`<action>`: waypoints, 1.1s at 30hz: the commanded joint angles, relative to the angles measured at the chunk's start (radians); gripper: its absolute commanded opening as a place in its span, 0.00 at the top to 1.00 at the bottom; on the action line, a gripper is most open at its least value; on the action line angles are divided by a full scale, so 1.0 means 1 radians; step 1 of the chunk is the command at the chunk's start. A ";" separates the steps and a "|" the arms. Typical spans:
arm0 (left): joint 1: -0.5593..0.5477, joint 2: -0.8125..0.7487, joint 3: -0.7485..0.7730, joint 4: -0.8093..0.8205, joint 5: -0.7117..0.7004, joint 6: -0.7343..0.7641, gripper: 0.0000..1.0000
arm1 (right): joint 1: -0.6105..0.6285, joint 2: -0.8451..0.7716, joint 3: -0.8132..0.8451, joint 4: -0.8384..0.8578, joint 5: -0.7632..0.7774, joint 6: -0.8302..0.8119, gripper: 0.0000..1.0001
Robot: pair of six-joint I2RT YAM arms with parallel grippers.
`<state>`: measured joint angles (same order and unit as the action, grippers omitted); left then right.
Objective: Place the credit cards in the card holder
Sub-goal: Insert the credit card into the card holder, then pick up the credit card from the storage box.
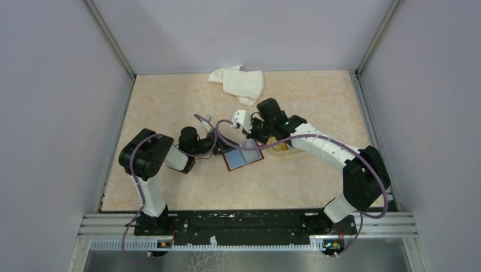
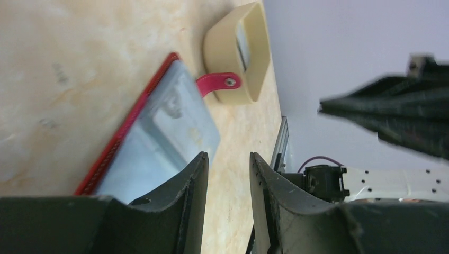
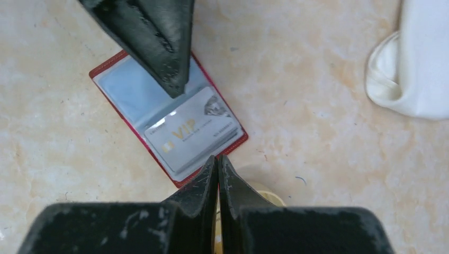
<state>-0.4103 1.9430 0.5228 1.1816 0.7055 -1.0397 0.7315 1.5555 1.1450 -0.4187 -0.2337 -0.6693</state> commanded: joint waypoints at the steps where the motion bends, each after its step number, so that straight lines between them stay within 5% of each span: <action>1: -0.004 -0.152 -0.023 -0.039 0.008 0.135 0.60 | -0.162 -0.126 0.055 -0.019 -0.263 0.065 0.98; 5: -0.004 -0.335 -0.036 -0.217 -0.037 0.336 0.60 | -0.347 -0.214 0.024 0.051 -0.455 0.165 0.85; 8: -0.004 -0.501 -0.057 -0.367 -0.132 0.496 0.59 | -0.484 -0.267 -0.025 0.163 -0.584 0.280 0.63; 12: -0.004 -0.724 -0.115 -0.500 -0.317 0.622 0.41 | -0.600 -0.255 -0.068 0.244 -0.725 0.423 0.38; 16: -0.002 -0.842 -0.206 -0.484 -0.496 0.706 0.02 | -0.610 -0.145 0.020 0.067 -0.787 0.412 0.36; 19: -0.001 -0.860 -0.255 -0.465 -0.590 0.687 0.01 | -0.618 -0.060 0.036 0.021 -0.810 0.436 0.36; 33: -0.002 -0.864 -0.273 -0.464 -0.523 0.646 0.01 | -0.670 0.132 0.012 -0.077 -0.549 0.358 0.37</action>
<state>-0.4099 1.1152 0.2623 0.7010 0.1741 -0.3996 0.0669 1.6661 1.1194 -0.4702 -0.8391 -0.2825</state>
